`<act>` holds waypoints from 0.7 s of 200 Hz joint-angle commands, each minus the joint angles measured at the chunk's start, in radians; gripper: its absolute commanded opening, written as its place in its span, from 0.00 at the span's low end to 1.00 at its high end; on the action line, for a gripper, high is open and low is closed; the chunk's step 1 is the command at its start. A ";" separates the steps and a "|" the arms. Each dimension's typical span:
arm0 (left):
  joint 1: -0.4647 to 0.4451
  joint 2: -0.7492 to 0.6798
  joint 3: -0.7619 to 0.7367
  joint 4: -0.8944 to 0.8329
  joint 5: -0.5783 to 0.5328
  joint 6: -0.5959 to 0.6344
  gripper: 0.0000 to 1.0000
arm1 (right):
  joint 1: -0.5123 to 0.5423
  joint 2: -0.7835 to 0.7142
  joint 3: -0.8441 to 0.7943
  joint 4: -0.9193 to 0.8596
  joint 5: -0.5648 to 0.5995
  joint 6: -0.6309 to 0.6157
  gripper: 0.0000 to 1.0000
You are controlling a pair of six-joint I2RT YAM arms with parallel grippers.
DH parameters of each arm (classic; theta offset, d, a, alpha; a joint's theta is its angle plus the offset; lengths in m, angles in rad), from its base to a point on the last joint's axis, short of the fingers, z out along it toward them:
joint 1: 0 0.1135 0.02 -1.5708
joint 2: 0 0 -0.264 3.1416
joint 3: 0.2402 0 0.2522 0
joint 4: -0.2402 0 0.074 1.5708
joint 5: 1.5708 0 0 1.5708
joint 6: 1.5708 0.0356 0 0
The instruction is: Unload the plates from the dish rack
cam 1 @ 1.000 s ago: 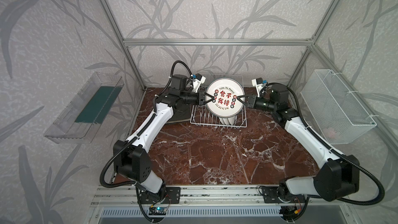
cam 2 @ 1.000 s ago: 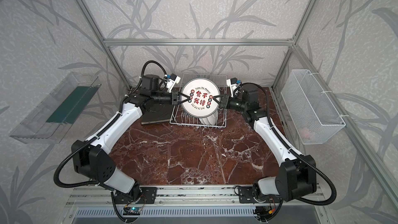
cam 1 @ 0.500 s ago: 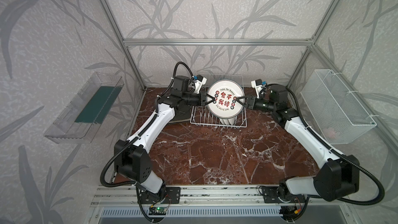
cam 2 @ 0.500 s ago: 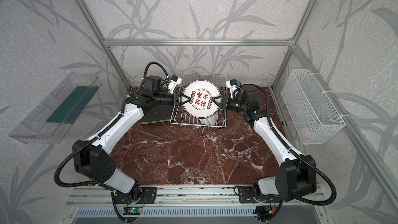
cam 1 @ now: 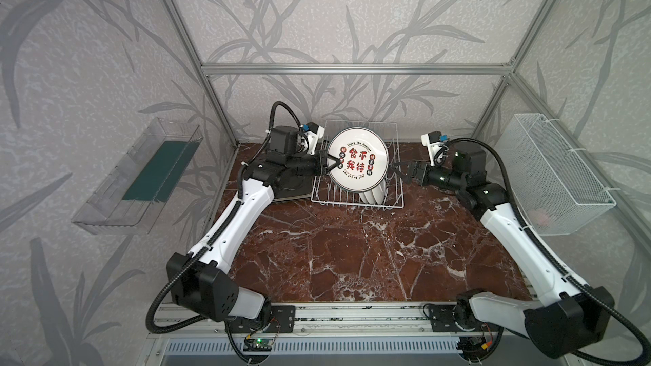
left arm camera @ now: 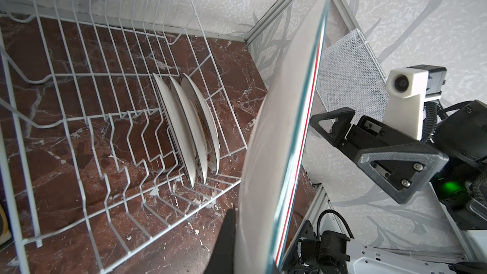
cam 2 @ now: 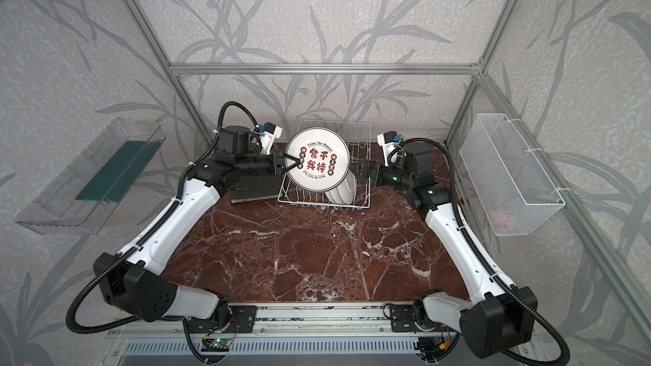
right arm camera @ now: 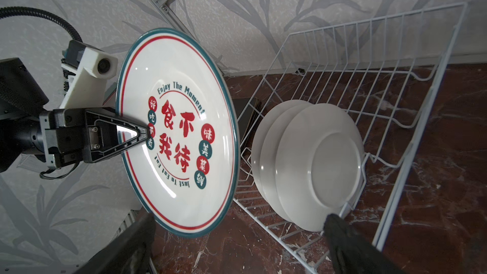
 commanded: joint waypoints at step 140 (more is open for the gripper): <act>-0.014 -0.376 -0.569 -0.295 0.041 -0.099 0.00 | -0.007 -0.125 -0.024 -0.188 0.042 -0.213 0.99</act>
